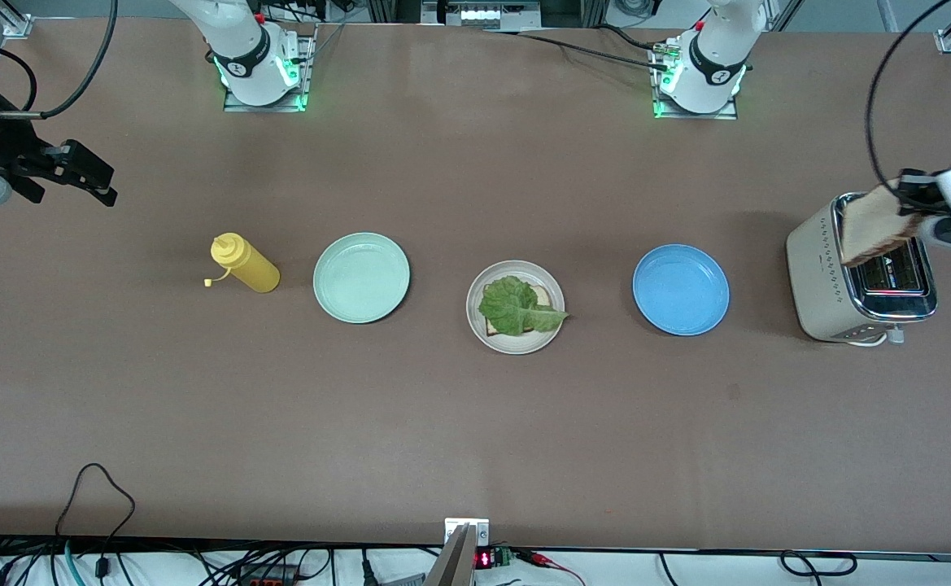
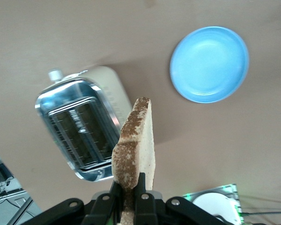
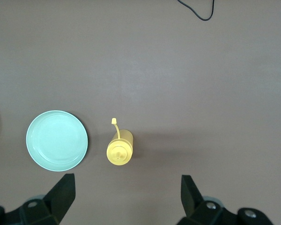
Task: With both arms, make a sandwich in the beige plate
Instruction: 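Carry the bread slice over the lettuce on the beige plate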
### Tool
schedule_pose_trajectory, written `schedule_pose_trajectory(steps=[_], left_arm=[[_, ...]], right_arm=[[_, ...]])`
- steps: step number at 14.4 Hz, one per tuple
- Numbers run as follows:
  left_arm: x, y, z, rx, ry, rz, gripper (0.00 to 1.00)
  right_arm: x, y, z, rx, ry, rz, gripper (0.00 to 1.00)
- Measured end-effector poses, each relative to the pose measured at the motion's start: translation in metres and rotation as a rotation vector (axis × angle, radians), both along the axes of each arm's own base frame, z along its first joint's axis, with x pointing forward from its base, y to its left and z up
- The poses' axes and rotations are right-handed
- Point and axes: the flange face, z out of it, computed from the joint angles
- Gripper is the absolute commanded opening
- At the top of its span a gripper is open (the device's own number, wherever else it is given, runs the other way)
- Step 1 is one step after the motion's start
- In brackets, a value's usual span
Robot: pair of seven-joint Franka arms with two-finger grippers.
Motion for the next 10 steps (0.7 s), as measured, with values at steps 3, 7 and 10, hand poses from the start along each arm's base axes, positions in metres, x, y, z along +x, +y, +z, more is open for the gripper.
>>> schedule_pose_trajectory(steps=[3,7,10], left_arm=[[-0.004,-0.066,-0.021,-0.074,0.088,0.012,0.00],[-0.002,-0.140,-0.053,-0.264,0.194,0.095,0.00],[0.015,-0.172,-0.076,-0.422,0.198,0.142,0.01]], right_arm=[[-0.002,0.000,0.004,0.000,-0.007,0.000,1.00],[-0.003,0.000,0.005,0.000,-0.009,0.000,1.00],[-0.003,0.000,0.005,0.000,-0.009,0.000,1.00]])
